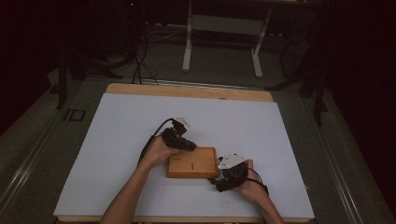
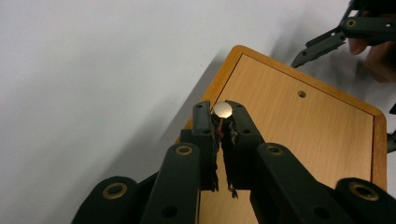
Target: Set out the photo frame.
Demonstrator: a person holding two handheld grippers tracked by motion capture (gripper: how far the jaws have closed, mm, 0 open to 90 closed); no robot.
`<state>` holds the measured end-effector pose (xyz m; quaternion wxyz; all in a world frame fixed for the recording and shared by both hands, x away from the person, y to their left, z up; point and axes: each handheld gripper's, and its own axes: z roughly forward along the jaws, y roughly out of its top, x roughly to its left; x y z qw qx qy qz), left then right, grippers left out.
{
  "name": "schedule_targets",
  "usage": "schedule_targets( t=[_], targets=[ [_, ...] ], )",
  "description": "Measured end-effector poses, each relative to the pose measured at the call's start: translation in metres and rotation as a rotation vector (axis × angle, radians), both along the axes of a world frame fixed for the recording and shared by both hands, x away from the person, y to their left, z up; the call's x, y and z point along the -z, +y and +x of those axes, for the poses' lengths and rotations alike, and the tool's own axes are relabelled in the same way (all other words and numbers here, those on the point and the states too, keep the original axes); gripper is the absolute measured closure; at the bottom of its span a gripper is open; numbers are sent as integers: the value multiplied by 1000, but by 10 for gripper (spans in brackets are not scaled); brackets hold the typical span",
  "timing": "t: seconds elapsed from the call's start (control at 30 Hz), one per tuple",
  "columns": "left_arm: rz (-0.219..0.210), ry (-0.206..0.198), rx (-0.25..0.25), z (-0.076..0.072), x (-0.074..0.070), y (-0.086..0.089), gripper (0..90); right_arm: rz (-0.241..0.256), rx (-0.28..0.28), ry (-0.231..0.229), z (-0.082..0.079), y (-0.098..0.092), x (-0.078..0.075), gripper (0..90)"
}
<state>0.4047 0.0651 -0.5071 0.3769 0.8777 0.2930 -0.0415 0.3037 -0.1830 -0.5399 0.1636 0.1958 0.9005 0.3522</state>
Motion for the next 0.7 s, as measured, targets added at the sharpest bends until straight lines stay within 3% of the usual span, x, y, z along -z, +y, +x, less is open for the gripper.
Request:
schedule_targets(
  t=[0.17,0.3,0.47,0.7],
  targets=[
    [3,-3,2,1,0,-1,844,-10,3,-33,-2,5,0,142],
    [-14,14,3,4,1,1,844,3,2,-17,1,3,0,154],
    [-21,22,-1,7,2,2,847,28,7,-22,2,-1,-2,218],
    [-30,28,-6,9,3,3,847,16,8,-35,3,-5,0,300]
  ],
)
